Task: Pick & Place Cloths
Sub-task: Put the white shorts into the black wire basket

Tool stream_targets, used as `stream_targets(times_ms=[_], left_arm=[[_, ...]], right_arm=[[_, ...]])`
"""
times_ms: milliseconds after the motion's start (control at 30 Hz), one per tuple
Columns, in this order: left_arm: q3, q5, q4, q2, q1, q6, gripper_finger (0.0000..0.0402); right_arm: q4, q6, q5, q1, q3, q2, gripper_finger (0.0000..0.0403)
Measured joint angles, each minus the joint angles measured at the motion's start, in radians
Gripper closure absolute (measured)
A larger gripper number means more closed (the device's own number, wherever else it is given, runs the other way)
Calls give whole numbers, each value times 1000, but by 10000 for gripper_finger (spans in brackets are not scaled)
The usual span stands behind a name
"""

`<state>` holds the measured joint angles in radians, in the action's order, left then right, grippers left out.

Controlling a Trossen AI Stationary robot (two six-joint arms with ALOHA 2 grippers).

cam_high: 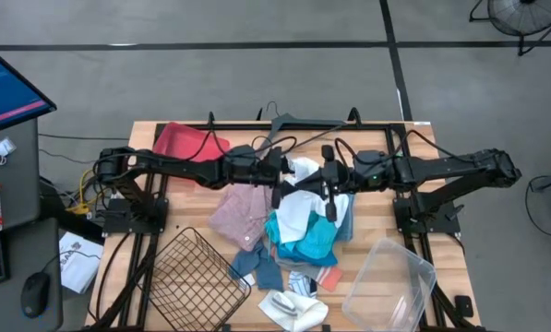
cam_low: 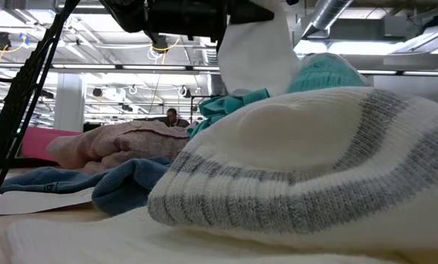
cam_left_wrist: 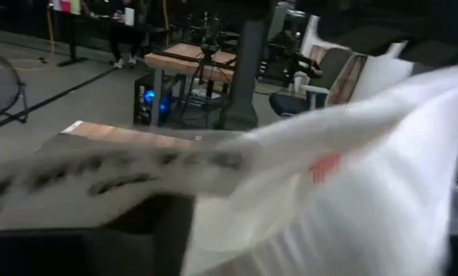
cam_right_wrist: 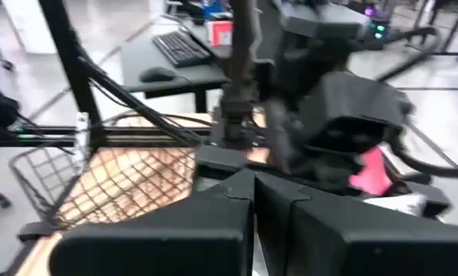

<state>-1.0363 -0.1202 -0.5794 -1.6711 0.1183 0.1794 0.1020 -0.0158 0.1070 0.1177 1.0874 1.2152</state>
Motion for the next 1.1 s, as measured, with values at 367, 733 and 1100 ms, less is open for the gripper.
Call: stream_targets(times_ms=[367,733,1100], left_arm=[[2,6,37,141,-6,-26,400],[1,-1,423,612,-156,-13,401],[1,98,889,836,-560,327,401]], right_arm=[[-123,88,-2,-2,47,-21,393],[-112,210,-3,-2,176,-124,382],[-33,209,-2,-2,177,-176,396]])
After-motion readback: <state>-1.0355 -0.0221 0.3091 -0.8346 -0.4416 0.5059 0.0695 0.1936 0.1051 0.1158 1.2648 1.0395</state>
